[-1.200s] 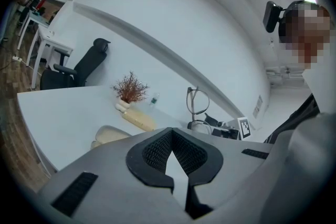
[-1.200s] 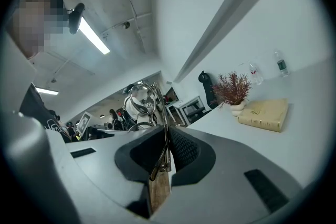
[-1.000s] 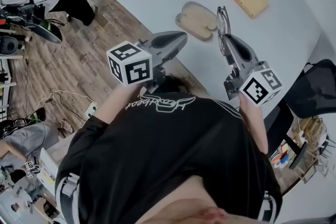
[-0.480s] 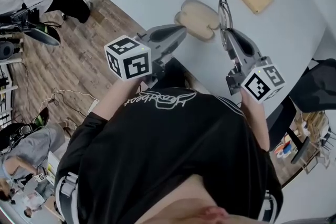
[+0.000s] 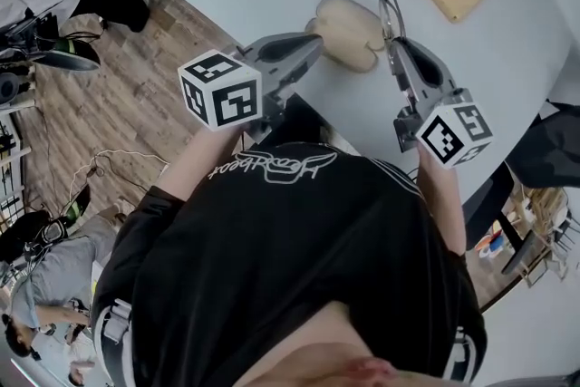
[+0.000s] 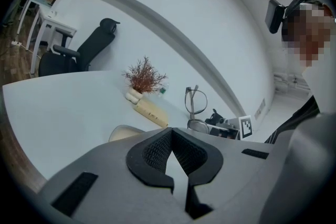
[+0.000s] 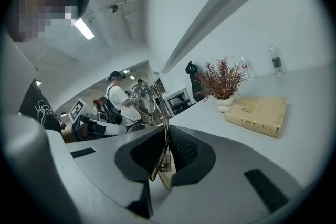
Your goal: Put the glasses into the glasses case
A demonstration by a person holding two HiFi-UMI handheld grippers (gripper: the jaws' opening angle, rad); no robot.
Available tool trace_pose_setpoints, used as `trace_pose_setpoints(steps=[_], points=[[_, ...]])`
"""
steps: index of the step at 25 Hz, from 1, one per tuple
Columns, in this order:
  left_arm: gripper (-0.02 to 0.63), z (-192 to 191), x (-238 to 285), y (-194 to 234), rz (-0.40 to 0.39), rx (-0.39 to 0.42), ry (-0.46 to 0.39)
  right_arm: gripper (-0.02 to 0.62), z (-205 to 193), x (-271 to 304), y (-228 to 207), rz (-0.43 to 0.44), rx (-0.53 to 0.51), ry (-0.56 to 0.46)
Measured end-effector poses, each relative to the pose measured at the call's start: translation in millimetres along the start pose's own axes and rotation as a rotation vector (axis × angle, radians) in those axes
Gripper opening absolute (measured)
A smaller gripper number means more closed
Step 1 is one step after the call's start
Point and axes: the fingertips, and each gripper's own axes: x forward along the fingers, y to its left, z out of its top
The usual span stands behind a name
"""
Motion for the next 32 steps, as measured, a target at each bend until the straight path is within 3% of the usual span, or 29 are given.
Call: trace_pose_setpoints(steps=[15,21,26,32], points=[[0.006,0,1,39,0.031,-0.080,0.015,0.029,-22,38,-10,-0.026,-0.093,0.089],[0.006,-3,3,49,0.051,-0.096,0.029,0.029,-49,47,-23,-0.057,-0.229,0.191],[0.007,-12,7,53,0.056,-0.114,0.046,0.029,-78,54,-31,-0.054,-0.234,0.261],[0.006,-18,7,53,0.055,-0.128,0.052,0.029,-102,62,-30,-0.064,-0.345,0.341]])
